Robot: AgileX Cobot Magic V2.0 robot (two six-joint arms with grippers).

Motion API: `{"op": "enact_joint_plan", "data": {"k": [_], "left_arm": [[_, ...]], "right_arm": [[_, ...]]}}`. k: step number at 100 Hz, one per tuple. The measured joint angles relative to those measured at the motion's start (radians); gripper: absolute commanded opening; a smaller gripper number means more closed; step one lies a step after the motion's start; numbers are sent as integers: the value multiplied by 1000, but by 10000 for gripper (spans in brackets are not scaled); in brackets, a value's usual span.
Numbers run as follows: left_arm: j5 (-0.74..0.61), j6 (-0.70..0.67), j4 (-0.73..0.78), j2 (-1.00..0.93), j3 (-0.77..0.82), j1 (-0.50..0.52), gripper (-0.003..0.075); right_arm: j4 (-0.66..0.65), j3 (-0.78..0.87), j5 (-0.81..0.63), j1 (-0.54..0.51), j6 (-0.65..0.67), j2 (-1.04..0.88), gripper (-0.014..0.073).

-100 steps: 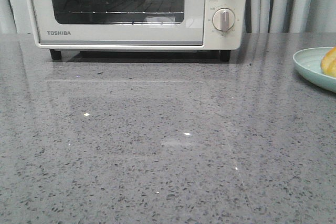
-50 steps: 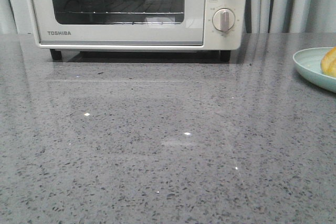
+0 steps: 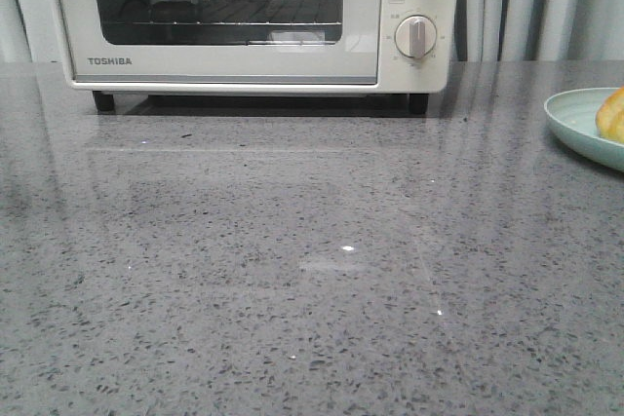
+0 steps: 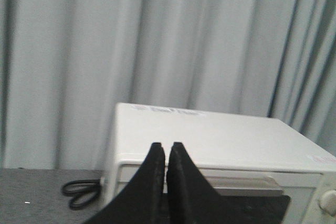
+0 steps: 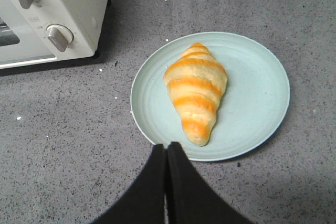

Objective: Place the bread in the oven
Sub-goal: 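Hook the left gripper onto the oven door handle, then pull the oven door down and open with the left gripper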

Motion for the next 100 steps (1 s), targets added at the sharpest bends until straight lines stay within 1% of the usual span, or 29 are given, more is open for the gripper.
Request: {"op": "enact_joint_plan", "data": {"k": [11,23,33,44,61,80,100], "left_arm": [[12,0,16,139,-77,-95,-21],[46,0,21,285,-183,-141,-21],[80,0,21,388,-264,-145,-21],[87,0,21,481,-337,-145,-21],[87,0,21,578,-406,-145,-21],[89,-1,21,656,-428,-145,-21],[89,-1,21,692,-428,-145,-21]], "right_arm": [[0,0,6,0,0,1,-68],[0,0,11,0,0,1,-68],[4,0,13,0,0,1,-68],[5,0,14,0,0,1,-67],[7,0,10,0,0,1,-67],[8,0,2,0,0,1,-68],[8,0,-10,0,0,1,-67]]}}
